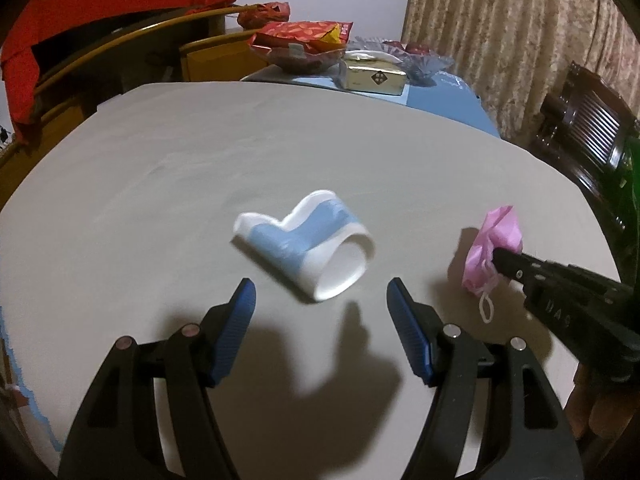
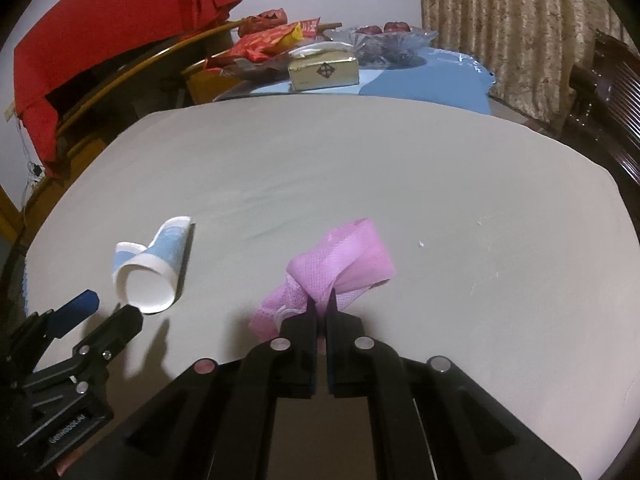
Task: Collect trash
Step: 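Grasp the pink mask with the right tool while the left grasps the blue paper cup, then carry the mask and cup in both tools over the trash bin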
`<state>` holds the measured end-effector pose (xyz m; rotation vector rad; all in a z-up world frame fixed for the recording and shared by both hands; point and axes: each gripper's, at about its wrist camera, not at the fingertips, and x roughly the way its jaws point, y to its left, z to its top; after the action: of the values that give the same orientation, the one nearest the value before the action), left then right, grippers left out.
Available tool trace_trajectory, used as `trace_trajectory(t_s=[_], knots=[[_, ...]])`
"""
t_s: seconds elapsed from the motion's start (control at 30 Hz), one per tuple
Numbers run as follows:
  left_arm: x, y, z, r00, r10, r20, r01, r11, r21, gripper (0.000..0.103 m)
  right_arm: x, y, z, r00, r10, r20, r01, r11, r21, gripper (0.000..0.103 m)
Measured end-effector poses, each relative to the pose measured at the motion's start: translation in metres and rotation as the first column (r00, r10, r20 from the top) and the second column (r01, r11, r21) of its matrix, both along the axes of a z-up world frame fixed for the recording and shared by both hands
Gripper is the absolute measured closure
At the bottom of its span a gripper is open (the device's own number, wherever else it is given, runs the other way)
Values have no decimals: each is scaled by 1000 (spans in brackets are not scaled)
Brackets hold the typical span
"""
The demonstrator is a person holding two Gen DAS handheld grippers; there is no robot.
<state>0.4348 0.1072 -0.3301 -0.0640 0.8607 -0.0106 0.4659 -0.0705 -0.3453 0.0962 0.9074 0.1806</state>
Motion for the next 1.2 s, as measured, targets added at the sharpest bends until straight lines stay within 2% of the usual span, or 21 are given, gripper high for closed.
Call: trace_trajectory(t_s=[0.3, 0.4, 0.43, 0.47, 0.53, 0.57, 0.6, 1.07, 1.2], knots=[[25, -8, -5, 1000, 27, -8, -27, 1000, 12, 32, 17, 6, 1, 999, 45, 12, -45, 999, 13, 100], [31, -5, -8, 999, 40, -17, -40, 999, 8, 36, 15, 4, -1, 999, 44, 8, -44, 999, 16, 100], [32, -4, -8, 999, 44, -19, -44, 999, 6, 41, 15, 4, -2, 999, 44, 7, -44, 999, 15, 100], [33, -1, -10, 999, 43, -31, -43, 999, -5, 51, 13, 3, -3, 999, 45, 5, -45, 999, 14, 100], [31, 2, -9, 998, 56, -25, -56, 998, -8, 54, 11, 3, -3, 999, 44, 4, -44, 999, 13, 100], [31, 3, -10, 998, 55, -25, -55, 998, -7, 96, 10, 2, -3, 999, 43, 4, -43, 999, 13, 100], [32, 6, -12, 998, 37, -55, -39, 999, -34, 101, 9, 2, -3, 999, 43, 4, -43, 999, 14, 100], [8, 5, -3, 999, 23, -40, -25, 999, -36, 103, -6, -5, 5, 1000, 29, 6, -29, 999, 18, 100], [-3, -6, 7, 999, 13, -32, -13, 1000, -11, 103, -16, -13, 14, 1000, 18, 12, -18, 1000, 25, 100]])
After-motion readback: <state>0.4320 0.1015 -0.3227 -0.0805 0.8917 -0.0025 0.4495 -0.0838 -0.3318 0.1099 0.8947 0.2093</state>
